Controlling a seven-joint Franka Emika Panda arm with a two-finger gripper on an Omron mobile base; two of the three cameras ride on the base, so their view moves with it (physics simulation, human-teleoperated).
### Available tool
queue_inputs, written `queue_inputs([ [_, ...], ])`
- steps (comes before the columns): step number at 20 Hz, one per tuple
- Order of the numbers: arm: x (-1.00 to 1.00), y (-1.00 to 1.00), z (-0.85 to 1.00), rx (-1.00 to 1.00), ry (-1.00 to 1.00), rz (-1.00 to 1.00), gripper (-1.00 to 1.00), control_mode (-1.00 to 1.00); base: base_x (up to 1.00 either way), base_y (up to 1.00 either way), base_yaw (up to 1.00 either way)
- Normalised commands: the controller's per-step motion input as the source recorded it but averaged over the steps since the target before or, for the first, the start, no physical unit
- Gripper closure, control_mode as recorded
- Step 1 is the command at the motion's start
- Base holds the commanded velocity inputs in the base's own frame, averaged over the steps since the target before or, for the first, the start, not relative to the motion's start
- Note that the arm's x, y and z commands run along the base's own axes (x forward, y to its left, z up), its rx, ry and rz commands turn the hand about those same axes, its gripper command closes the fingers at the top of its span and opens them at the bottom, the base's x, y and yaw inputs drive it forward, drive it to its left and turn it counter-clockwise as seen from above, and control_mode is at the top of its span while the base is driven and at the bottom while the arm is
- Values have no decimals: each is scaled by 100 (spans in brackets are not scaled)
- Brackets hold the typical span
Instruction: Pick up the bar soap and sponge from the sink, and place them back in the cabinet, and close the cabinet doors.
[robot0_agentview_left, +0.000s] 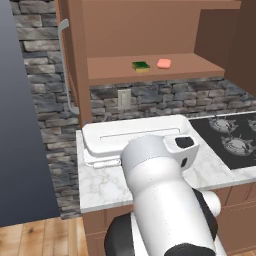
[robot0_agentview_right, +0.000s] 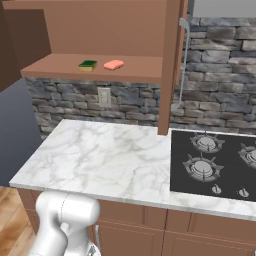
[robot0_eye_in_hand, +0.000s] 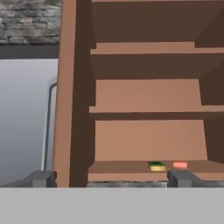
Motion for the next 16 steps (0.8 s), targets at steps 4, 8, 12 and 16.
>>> queue_inputs([
  [4, 0, 38, 0, 0, 0, 0, -100, -100, 0, 0, 0],
  [8, 0, 35, 0, 0, 0, 0, -100, -100, 0, 0, 0],
  [12, 1, 34, 0, 0, 0, 0, -100, -100, 0, 0, 0],
  [16, 1, 29, -6, 0, 0, 0, -100, -100, 0, 0, 0],
])
